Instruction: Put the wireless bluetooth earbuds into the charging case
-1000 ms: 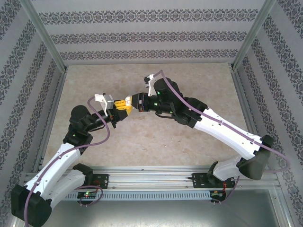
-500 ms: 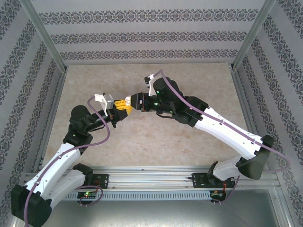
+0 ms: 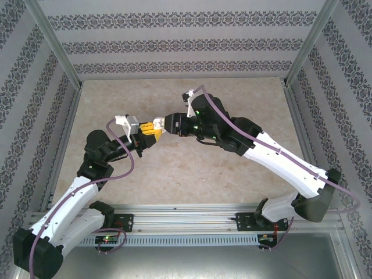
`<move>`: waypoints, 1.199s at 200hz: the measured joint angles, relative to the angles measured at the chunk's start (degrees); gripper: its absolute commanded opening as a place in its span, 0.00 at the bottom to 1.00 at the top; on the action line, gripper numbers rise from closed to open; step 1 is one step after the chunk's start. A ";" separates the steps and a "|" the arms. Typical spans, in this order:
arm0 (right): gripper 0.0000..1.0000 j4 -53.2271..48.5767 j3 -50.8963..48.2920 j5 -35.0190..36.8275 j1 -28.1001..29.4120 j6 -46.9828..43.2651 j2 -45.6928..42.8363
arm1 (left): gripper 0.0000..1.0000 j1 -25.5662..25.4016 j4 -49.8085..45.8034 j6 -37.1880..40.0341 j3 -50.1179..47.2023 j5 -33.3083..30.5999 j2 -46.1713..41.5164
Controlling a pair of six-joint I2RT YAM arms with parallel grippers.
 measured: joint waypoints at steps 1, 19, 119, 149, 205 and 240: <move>0.44 -0.02 0.00 0.02 -0.04 -0.02 -0.07 | 0.05 0.00 0.02 -0.02 0.00 0.00 0.00; 0.40 -0.28 0.00 -1.66 -2.45 -0.22 -1.18 | 0.05 0.00 0.00 -0.50 0.00 0.39 0.00; 0.29 2.49 -0.04 -26.34 -12.37 1.33 5.77 | 0.05 -1.60 0.02 -4.81 2.25 4.68 4.04; 0.26 5.84 -0.74 -32.04 -13.31 2.49 6.99 | 0.05 -2.34 0.00 -5.62 2.45 4.96 5.51; 0.21 11.82 -5.92 -35.06 -14.21 3.08 4.37 | 0.05 -2.91 0.42 -8.26 2.47 5.01 5.42; 0.22 12.04 -8.61 -37.09 -14.40 2.47 -0.66 | 0.05 -2.95 -0.74 -9.77 2.47 2.89 5.27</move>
